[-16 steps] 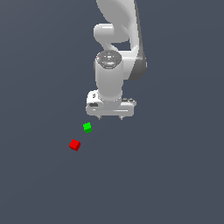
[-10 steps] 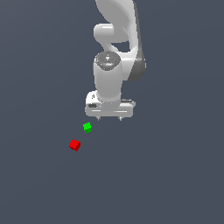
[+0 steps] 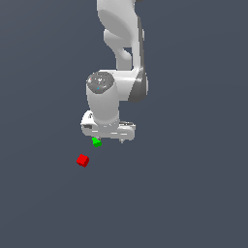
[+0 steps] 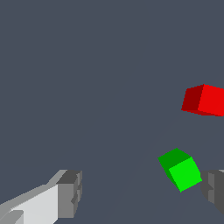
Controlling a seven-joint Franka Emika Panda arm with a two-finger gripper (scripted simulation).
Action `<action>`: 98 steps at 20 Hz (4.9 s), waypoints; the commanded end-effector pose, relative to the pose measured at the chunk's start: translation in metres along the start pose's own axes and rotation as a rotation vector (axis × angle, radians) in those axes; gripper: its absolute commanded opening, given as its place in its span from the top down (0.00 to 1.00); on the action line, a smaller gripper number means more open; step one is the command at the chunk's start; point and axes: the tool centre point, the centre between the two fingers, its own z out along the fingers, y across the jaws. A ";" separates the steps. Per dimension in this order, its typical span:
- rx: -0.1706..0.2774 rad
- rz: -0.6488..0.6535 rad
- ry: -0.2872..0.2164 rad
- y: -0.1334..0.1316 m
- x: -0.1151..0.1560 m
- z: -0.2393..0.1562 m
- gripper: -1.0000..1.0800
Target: Stack the red cube on top of the green cube.
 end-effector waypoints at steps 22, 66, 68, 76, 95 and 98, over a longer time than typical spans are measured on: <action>0.003 0.234 0.016 0.132 0.063 0.071 0.04; 0.003 0.235 0.016 0.132 0.062 0.064 1.00; 0.003 0.235 0.016 0.132 0.061 0.050 1.00; 0.004 0.235 0.016 0.133 0.062 0.021 1.00; 0.003 0.235 0.017 0.121 0.029 0.038 1.00; 0.003 0.234 0.017 0.116 0.015 0.047 1.00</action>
